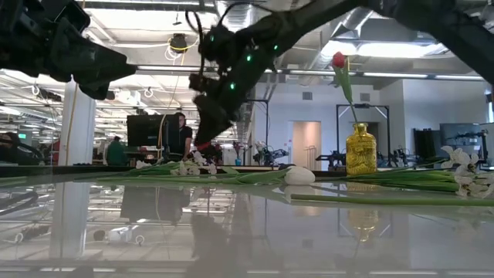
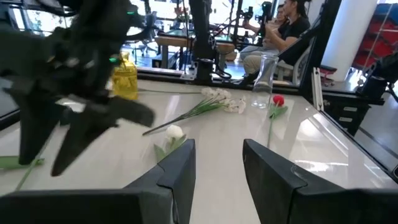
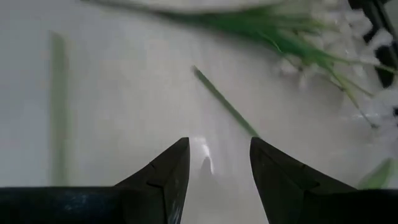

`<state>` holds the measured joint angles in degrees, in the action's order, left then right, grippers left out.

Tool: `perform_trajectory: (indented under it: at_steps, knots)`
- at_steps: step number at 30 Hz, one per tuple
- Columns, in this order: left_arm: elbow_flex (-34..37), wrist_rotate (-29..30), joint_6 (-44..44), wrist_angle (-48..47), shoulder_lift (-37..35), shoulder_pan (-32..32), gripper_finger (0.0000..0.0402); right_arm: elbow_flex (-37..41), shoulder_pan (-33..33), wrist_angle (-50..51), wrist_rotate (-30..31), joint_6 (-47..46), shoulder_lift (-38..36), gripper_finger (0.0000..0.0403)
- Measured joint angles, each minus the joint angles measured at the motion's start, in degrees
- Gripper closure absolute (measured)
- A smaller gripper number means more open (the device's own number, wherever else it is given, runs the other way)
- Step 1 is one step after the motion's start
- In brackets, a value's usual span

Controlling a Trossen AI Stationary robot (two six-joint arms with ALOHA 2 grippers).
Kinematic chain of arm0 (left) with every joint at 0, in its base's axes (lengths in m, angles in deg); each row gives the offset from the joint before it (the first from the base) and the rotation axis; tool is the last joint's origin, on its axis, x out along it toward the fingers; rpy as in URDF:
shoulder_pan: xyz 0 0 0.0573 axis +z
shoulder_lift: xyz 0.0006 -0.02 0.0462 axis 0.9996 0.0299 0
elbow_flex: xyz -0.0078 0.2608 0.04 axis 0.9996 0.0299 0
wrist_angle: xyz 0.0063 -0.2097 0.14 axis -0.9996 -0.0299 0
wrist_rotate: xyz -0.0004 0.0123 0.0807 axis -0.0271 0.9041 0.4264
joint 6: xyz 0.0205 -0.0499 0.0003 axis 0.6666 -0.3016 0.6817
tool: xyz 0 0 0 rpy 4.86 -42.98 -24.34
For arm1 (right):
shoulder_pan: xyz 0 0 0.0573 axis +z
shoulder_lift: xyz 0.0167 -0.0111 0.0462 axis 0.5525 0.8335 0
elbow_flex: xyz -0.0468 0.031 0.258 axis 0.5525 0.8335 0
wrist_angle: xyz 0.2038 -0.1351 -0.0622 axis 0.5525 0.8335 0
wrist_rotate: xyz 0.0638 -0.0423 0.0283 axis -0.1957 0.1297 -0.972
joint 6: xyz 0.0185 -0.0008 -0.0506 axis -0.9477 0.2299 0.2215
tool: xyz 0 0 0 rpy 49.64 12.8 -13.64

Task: Sort flowers into vase by color
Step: Put the top black flower into the yellow flower vase

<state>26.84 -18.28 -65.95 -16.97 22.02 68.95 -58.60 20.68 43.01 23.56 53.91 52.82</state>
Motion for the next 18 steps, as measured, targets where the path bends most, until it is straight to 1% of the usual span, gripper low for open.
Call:
perform_trajectory:
  at_steps: [5, 7, 12, 16, 18]
  knots:
    - [0.00, 0.00, 0.30, -0.48, 0.00, 0.00, 0.0279, -3.35, -3.36, 2.89, -0.59, 5.32, 4.16, 0.0210]
    - [0.00, 0.02, 0.52, -0.65, 0.00, 0.00, 0.0279, -4.75, -4.17, 2.77, -3.74, 7.12, 5.27, 0.0212]
    - [0.01, 0.02, 0.66, -1.62, 0.00, 0.02, 0.0279, -8.24, -4.01, 3.16, -2.29, 9.46, 6.60, 0.0221]
    - [0.02, 0.04, 0.94, -1.59, 0.00, 0.02, 0.0279, -8.32, -3.78, 1.19, -7.17, 11.95, 6.67, 0.0223]
    - [0.02, 0.07, 1.08, -1.57, 0.00, 0.02, 0.0279, -8.32, -3.39, 0.47, -7.78, 14.76, 6.77, 0.0223]
